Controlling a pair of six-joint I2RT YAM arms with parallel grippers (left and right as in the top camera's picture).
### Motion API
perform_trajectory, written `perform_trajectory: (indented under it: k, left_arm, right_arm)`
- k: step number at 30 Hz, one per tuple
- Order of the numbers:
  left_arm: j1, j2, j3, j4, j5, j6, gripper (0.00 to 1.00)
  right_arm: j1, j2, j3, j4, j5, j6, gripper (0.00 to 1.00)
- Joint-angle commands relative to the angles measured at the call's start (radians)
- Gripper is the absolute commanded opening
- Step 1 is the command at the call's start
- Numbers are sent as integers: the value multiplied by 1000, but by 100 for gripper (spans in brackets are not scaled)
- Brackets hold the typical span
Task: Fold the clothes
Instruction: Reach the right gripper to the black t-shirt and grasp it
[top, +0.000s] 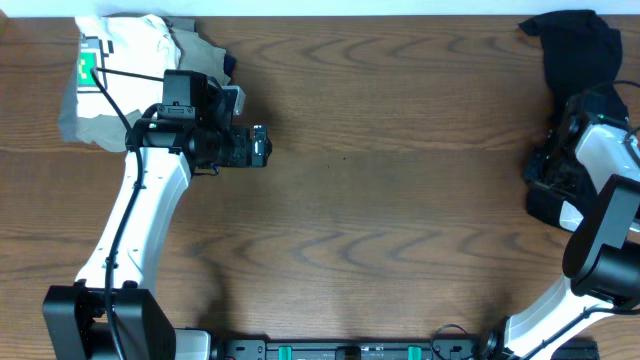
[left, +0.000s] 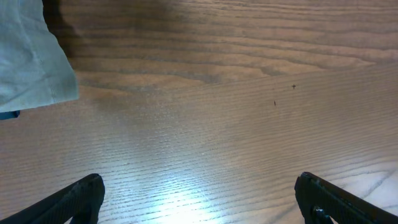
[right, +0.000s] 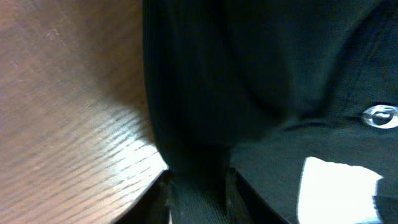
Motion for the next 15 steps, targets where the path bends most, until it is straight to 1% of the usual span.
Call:
perform_trajectory:
  k: [1, 2, 3, 5, 7, 8, 11, 15]
  left_arm:
    - [-2, 3, 15, 3, 13, -2, 99]
    - [-2, 3, 15, 5, 13, -2, 99]
    - [-2, 3, 15, 6, 13, -2, 99]
    - [-2, 3, 15, 11, 13, -2, 91]
    - [-2, 3, 15, 21, 9, -2, 87]
    - [-2, 3, 15, 29, 5, -2, 82]
    - [-2, -11, 16, 55, 2, -2, 81]
    - [-2, -54, 22, 70, 1, -1, 81]
  right_arm:
    - [-11, 17, -38, 23, 16, 10, 11]
    - [-11, 17, -42, 29, 16, 10, 4]
    - [-10, 17, -43, 34, 15, 13, 1]
    - [-6, 16, -42, 50, -8, 16, 1]
    - [0, 14, -30, 59, -81, 6, 1]
    - [6, 13, -18, 59, -136, -4, 1]
    - [41, 1, 21, 50, -299, -48, 1]
    - [143, -32, 80, 18, -359, -48, 1]
